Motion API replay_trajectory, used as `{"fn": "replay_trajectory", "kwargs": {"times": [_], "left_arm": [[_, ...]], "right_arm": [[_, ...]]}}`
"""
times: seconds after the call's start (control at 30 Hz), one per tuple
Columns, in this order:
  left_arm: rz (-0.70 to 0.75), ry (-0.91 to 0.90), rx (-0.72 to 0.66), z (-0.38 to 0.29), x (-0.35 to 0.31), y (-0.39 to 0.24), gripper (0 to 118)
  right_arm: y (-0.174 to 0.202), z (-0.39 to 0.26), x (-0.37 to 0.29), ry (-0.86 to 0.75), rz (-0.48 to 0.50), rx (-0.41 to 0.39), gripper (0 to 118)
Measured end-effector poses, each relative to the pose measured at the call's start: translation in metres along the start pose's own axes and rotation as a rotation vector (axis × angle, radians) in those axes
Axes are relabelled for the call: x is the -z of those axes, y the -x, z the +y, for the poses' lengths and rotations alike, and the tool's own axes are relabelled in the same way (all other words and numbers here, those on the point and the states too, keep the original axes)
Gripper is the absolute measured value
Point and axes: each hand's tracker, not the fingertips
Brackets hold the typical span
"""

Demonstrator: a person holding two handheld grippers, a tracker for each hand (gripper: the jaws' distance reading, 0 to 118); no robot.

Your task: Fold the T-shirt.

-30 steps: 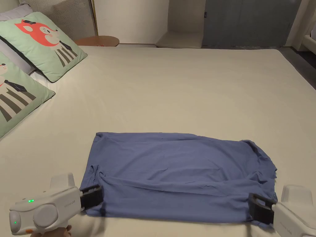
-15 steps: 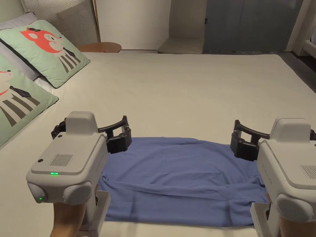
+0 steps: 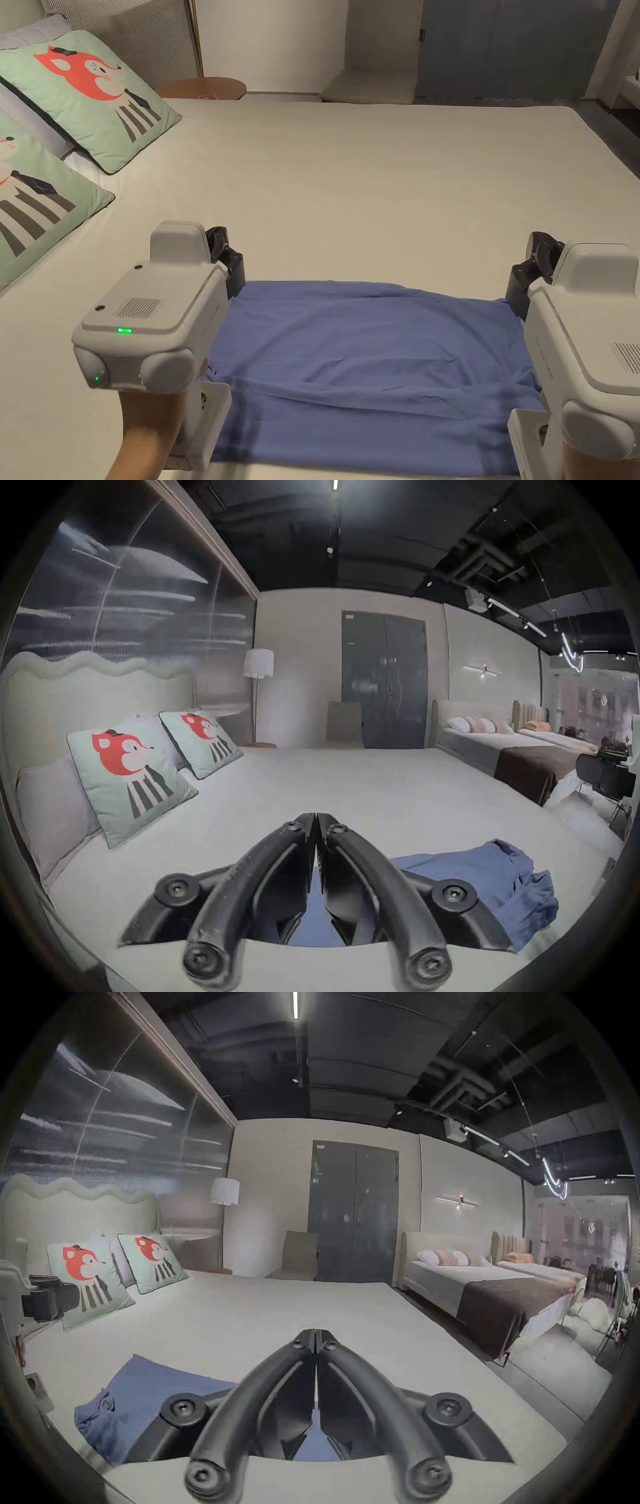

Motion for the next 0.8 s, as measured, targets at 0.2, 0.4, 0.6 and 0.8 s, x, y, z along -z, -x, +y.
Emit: {"fn": "replay_trajectory", "kwargs": {"times": [0.2,0.4,0.6,0.8], "left_arm": [[-0.02,0.209,-0.014,0.006,0.079,0.026,0],[-0.069,0.401,-0.102,-0.005,0.162,0.063,0],[-0.023,0.602,-0.155,-0.038,0.228,0.092,57],[0.052,0.721,-0.074,-0.076,0.264,0.097,101]], "right_arm": [[-0.001,-0.005,0.034,0.031,0.007,-0.01,0],[0.002,-0.007,0.065,0.08,0.009,-0.02,0],[-0.005,-0.03,0.097,0.146,0.004,-0.026,0],[-0.014,-0.046,0.108,0.193,-0.01,-0.03,0]]}}
